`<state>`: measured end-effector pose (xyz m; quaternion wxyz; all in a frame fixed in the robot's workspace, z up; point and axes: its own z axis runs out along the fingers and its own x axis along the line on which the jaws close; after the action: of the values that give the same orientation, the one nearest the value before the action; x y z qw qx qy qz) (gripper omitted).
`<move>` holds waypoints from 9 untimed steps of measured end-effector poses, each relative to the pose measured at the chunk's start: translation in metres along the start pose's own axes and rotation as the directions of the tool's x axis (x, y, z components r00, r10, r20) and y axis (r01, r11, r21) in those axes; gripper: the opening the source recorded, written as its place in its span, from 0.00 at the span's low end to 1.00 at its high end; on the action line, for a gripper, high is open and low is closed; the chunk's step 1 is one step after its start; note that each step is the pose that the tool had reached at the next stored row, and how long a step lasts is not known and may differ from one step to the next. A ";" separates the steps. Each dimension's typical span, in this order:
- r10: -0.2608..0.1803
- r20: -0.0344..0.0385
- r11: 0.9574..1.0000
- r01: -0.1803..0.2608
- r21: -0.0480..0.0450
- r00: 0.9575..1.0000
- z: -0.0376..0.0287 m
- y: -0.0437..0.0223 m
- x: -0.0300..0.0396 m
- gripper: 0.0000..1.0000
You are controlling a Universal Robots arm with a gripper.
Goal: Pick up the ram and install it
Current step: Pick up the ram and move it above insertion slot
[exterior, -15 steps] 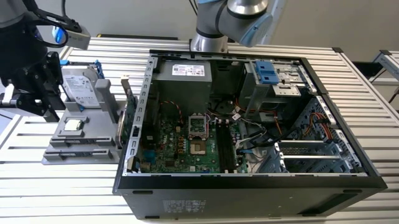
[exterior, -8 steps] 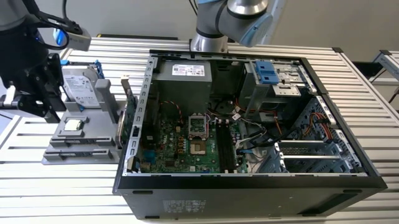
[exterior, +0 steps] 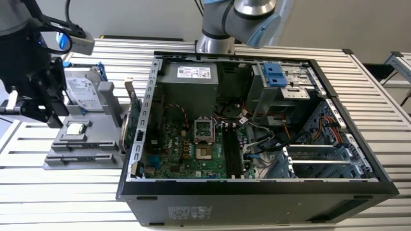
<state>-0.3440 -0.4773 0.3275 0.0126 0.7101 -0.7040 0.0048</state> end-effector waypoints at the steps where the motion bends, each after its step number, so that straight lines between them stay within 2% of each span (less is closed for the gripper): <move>1: 0.000 0.000 1.000 0.000 0.000 1.000 0.0005 0.0000 0.0000 1.00; 9: 0.000 0.000 1.000 0.000 0.000 1.000 0.0040 0.0000 -0.0001 1.00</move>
<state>-0.3440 -0.4773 0.3235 0.0126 0.7101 -0.7040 0.0048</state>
